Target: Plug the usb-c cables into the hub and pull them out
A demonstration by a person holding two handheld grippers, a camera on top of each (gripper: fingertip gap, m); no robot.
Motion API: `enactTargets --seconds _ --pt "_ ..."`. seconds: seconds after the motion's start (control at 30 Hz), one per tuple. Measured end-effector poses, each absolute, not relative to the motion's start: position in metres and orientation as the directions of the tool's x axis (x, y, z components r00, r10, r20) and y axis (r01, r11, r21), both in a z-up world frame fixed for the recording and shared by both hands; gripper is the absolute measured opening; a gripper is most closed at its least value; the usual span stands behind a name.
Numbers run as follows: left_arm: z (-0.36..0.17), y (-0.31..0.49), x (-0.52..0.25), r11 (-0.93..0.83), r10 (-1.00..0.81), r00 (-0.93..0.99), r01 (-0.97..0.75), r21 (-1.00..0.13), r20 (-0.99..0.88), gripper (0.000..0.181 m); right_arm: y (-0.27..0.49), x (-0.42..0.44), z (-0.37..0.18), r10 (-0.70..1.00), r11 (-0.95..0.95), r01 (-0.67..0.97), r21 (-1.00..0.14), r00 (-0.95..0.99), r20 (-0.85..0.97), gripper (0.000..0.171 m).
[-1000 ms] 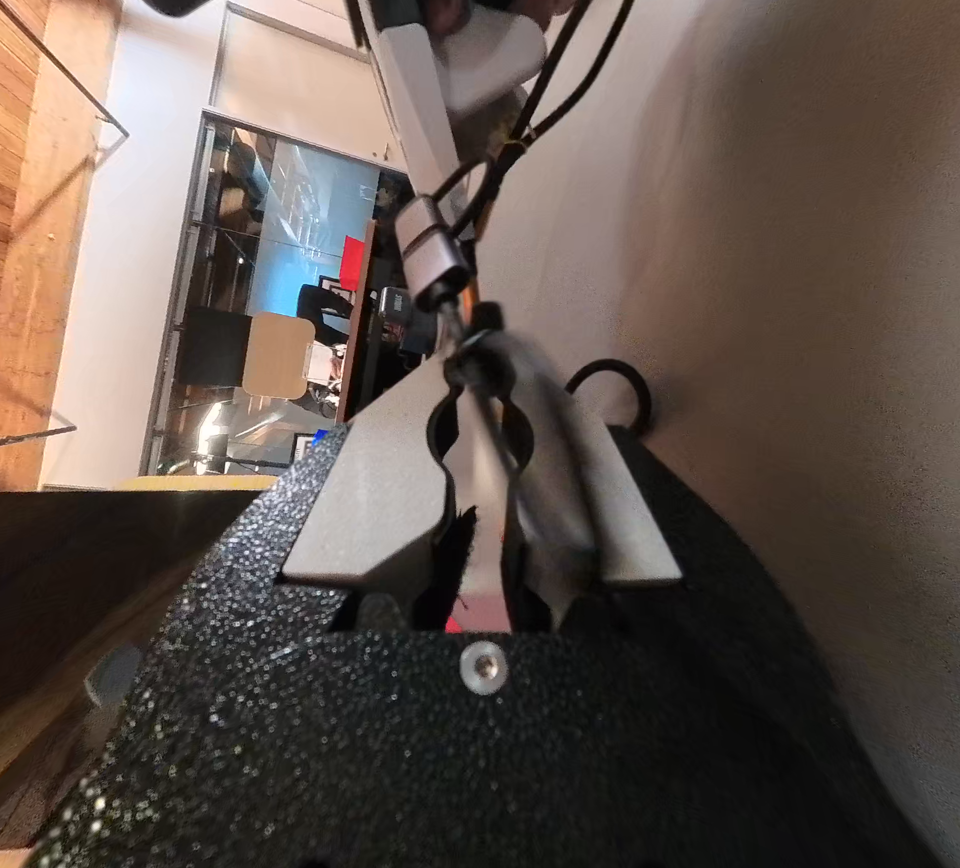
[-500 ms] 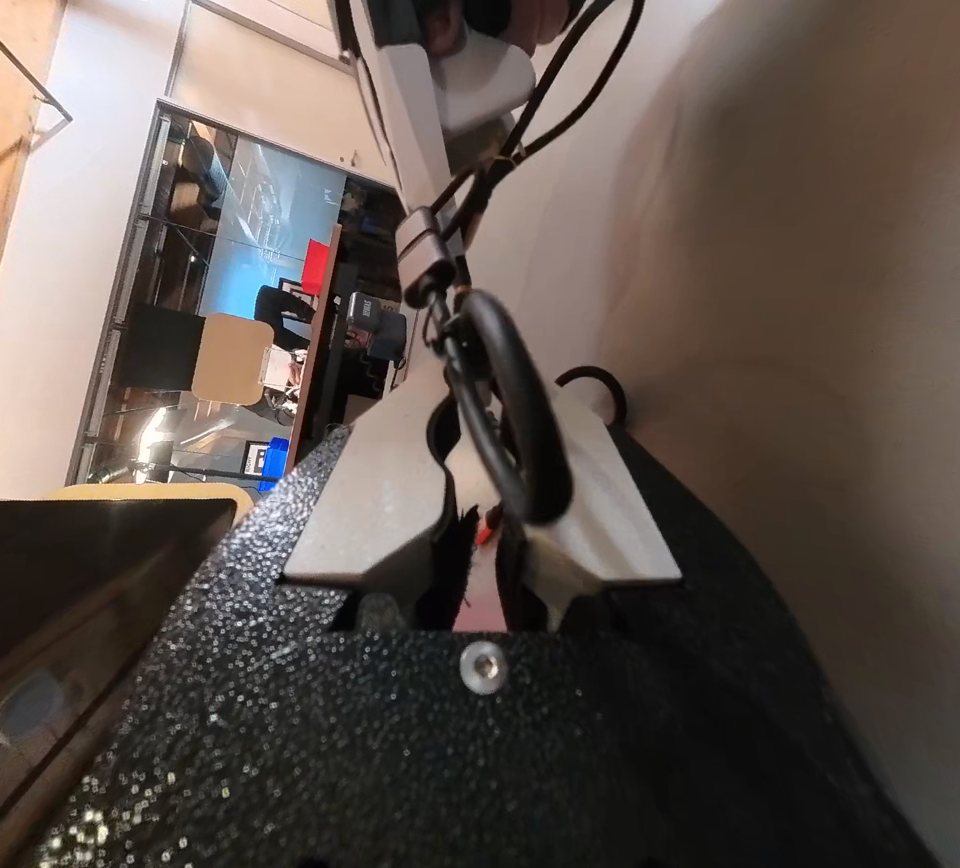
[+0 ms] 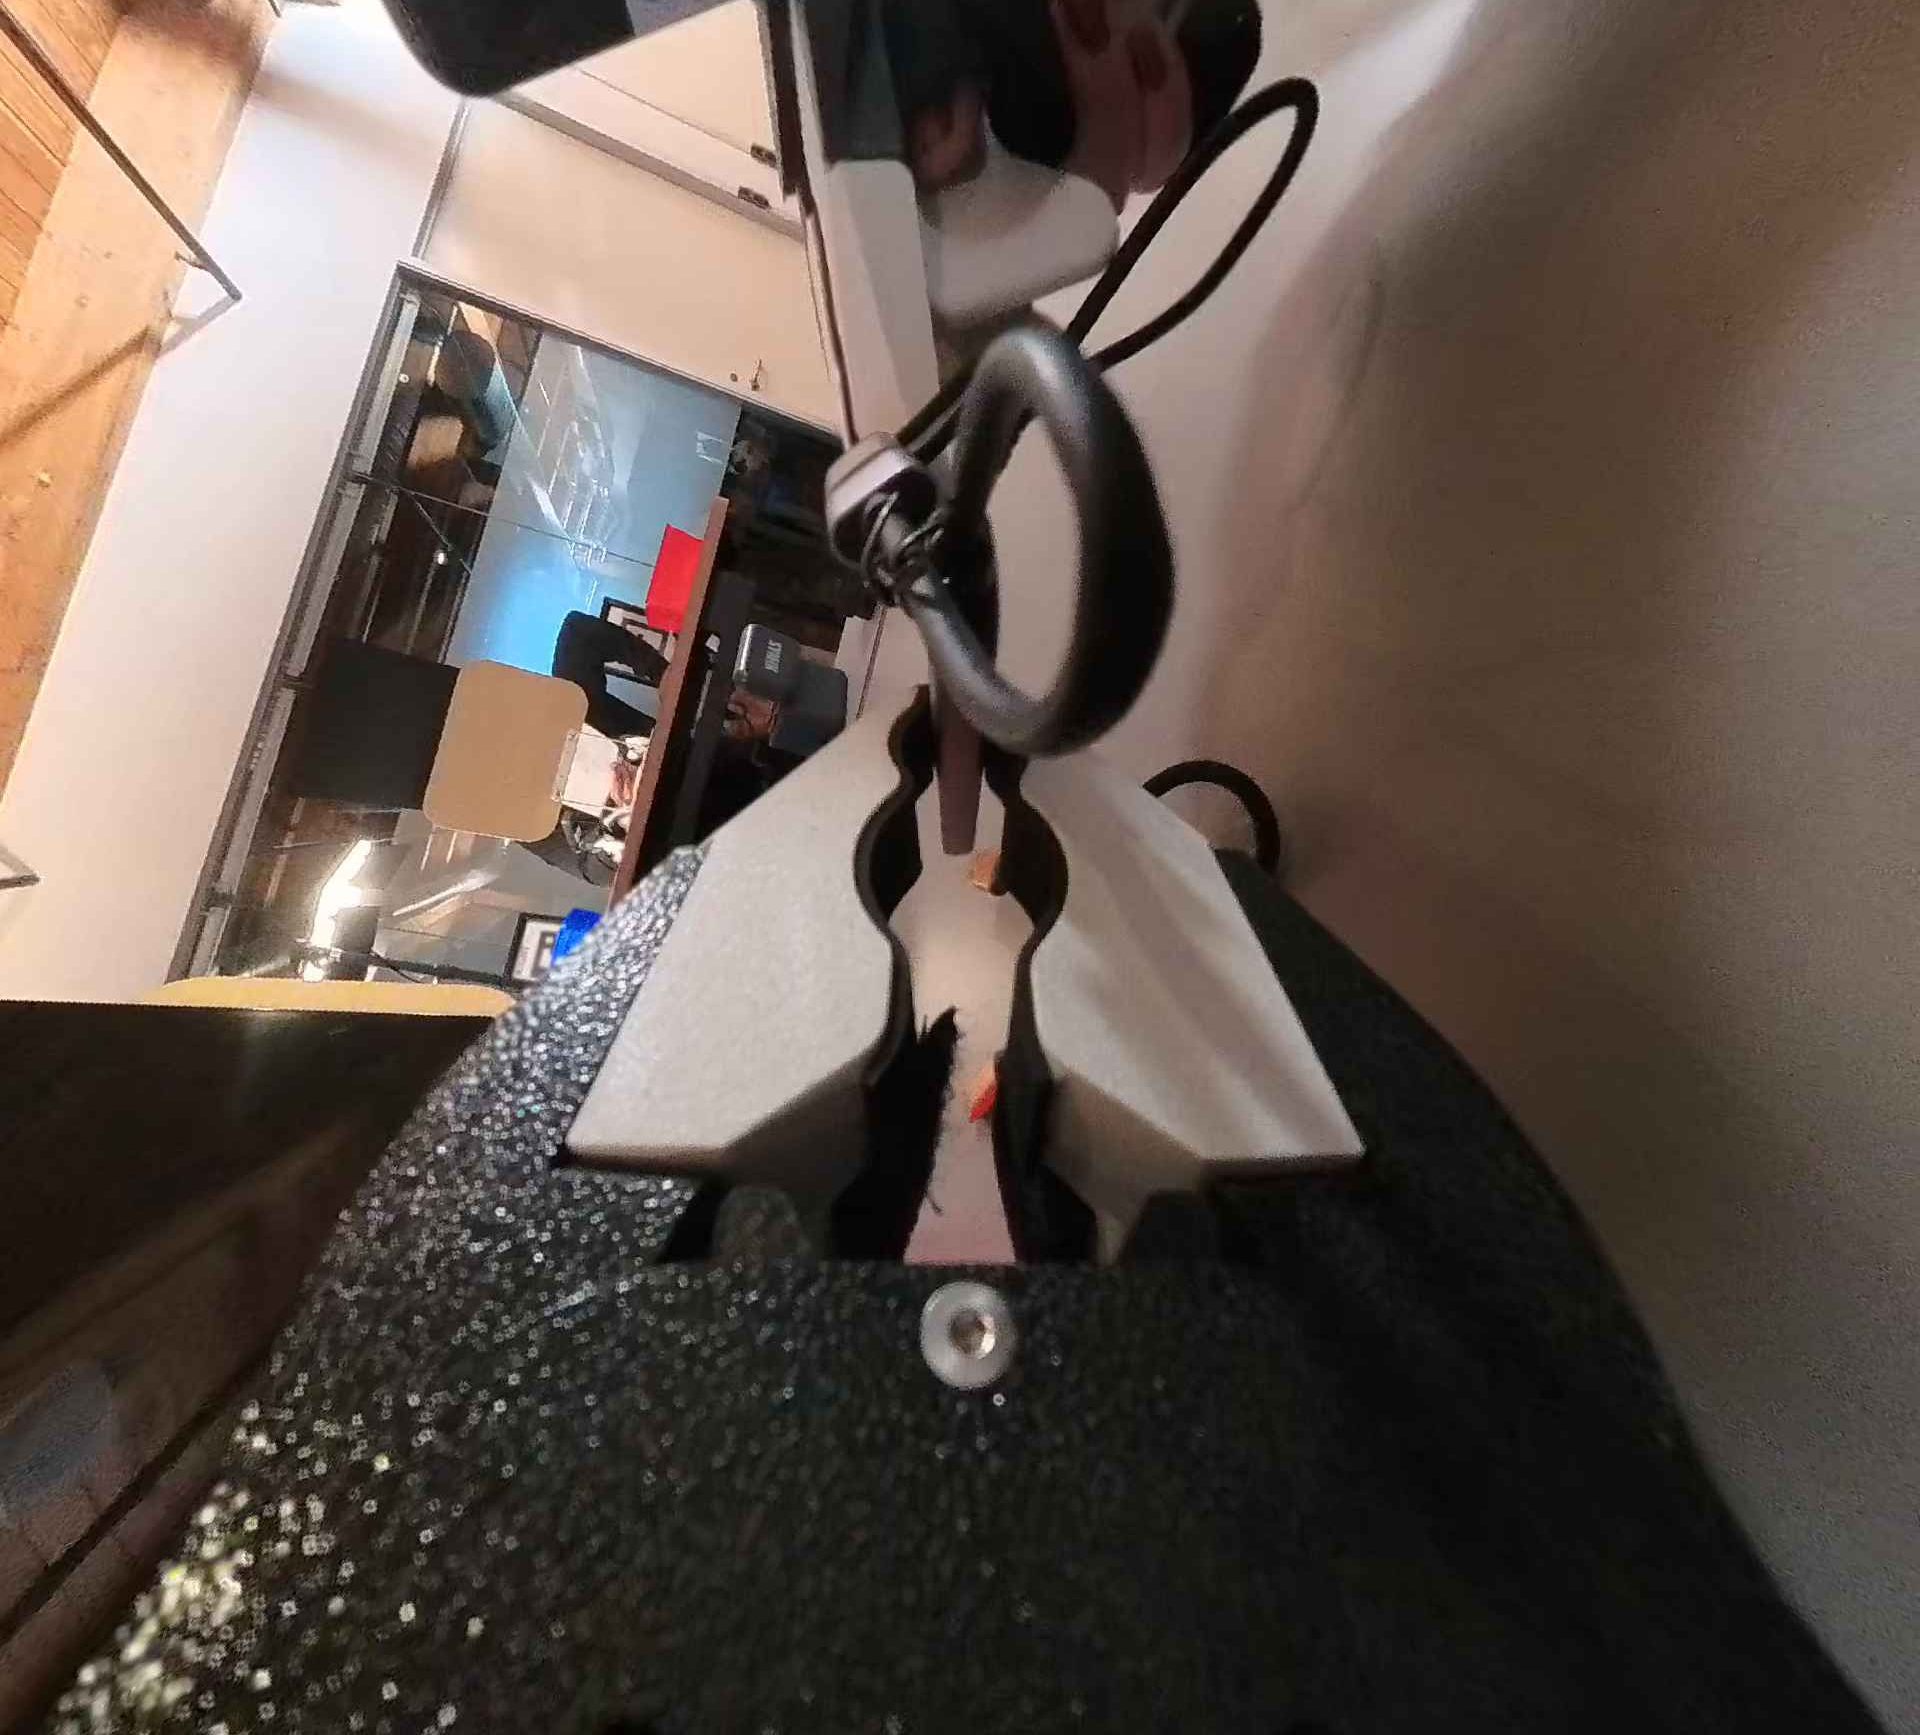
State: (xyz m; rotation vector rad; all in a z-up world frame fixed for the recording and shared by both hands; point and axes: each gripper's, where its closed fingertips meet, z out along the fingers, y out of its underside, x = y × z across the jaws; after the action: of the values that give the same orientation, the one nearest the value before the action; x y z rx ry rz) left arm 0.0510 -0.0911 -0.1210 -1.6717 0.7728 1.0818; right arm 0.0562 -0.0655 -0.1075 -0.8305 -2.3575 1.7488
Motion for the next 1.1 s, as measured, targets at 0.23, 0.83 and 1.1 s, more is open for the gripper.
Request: enactTargets --seconds 0.23,0.83,1.1 --pt "-0.122 -0.09 0.052 -0.332 -0.016 0.402 -0.866 -0.374 -0.916 0.007 -0.068 0.063 -0.114 0.41 0.253 0.392 -0.885 -0.872 -0.268 0.023" --pt "-0.127 -0.09 0.054 -0.331 -0.048 0.431 -0.858 -0.393 -0.901 0.007 -0.075 0.065 -0.12 0.386 0.406 0.332 -0.852 -0.907 -0.169 0.004" --pt "-0.119 -0.089 0.054 -0.311 0.006 0.46 -0.843 -0.439 -0.888 0.007 -0.074 0.068 -0.112 0.385 0.348 0.316 -0.883 -0.907 -0.173 0.005"
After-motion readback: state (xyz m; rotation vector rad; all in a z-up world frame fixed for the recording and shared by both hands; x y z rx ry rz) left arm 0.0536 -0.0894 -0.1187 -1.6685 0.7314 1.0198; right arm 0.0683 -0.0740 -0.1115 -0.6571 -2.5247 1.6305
